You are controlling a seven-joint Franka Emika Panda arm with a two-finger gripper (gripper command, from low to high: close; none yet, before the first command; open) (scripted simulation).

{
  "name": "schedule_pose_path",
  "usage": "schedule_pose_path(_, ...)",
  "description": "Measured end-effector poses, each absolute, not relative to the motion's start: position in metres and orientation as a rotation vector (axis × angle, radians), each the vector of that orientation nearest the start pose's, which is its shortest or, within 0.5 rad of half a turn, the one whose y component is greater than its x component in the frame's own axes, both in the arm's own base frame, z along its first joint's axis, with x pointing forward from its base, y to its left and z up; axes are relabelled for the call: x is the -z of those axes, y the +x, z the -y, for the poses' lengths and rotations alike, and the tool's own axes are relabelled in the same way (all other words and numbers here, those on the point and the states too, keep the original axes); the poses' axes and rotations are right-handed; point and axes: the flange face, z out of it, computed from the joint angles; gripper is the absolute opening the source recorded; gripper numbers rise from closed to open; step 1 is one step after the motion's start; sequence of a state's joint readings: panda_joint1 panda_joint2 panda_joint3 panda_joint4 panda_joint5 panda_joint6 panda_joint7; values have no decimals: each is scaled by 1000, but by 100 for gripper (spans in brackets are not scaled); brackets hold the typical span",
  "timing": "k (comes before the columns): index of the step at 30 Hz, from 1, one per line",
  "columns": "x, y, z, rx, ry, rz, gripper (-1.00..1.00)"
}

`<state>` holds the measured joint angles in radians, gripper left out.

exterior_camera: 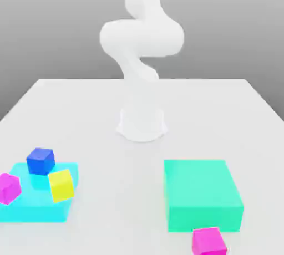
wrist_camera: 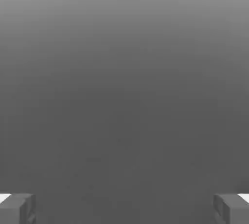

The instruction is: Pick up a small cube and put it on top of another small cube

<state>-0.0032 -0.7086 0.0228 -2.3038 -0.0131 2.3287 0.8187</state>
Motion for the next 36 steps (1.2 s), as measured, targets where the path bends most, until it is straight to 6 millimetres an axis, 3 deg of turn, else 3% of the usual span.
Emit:
schedule_pose_path(7,-574,458,-40,767,-2661,-1073,0)
schedule_pose_path(15,-437,508,-74,510,-2817,-1069,0)
schedule_pose_path(21,-328,517,-104,293,-2909,-1038,0)
schedule_pose_path(28,-205,499,-132,28,-2971,-1010,0)
schedule_pose_path(32,-148,497,-135,2,-2974,-1008,0)
schedule_pose_path(33,-137,496,-135,1,-2975,-1007,-100)
schedule_pose_path(36,-138,496,-135,1,-2975,-1007,-100)
